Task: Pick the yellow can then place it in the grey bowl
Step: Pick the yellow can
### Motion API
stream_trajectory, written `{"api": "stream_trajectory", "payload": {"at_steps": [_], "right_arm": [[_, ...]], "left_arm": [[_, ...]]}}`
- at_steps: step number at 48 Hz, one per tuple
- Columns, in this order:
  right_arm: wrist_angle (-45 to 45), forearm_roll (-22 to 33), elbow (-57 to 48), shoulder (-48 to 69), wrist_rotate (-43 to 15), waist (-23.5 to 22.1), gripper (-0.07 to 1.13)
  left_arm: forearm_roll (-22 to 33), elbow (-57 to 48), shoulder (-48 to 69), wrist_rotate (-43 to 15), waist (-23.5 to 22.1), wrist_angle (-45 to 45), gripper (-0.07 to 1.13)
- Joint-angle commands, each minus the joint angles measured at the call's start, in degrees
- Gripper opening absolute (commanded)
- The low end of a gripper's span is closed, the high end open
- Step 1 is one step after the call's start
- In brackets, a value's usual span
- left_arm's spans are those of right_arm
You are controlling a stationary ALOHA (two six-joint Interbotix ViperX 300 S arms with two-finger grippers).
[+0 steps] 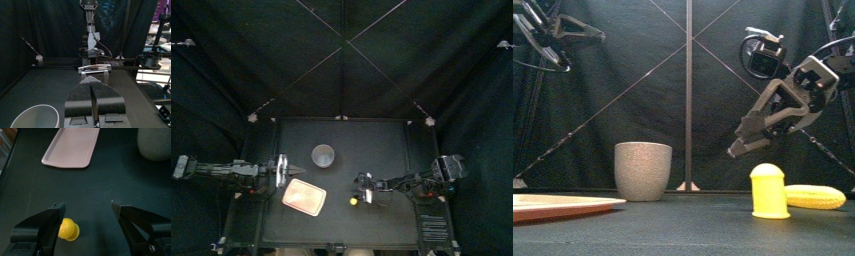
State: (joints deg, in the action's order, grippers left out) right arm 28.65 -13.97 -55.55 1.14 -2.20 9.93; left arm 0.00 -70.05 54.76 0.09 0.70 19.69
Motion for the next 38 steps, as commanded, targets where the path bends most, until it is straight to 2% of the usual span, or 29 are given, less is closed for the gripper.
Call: {"api": "stream_trajectory", "payload": {"at_steps": [1,15,31,38], "right_arm": [[0.4,-2.7,1.5,-0.9,-0.1,1.8,1.06],[0.6,-7.5,3.5,-3.9,-0.1,6.5,1.06],[0.6,-8.8,4.7,-9.2,-0.1,6.6,1.04],[0.7,-9.1,4.5,-9.9,-0.1,6.4,0.99]], "left_arm": [[0.1,0.6,-0.3,0.0,0.1,0.4,-0.03],[0.1,0.4,-0.3,0.0,0.3,0.4,-0.03],[0.1,0.2,-0.3,0.0,0.3,0.4,-0.03],[0.2,0.2,-0.3,0.0,0.3,0.4,-0.03]]}}
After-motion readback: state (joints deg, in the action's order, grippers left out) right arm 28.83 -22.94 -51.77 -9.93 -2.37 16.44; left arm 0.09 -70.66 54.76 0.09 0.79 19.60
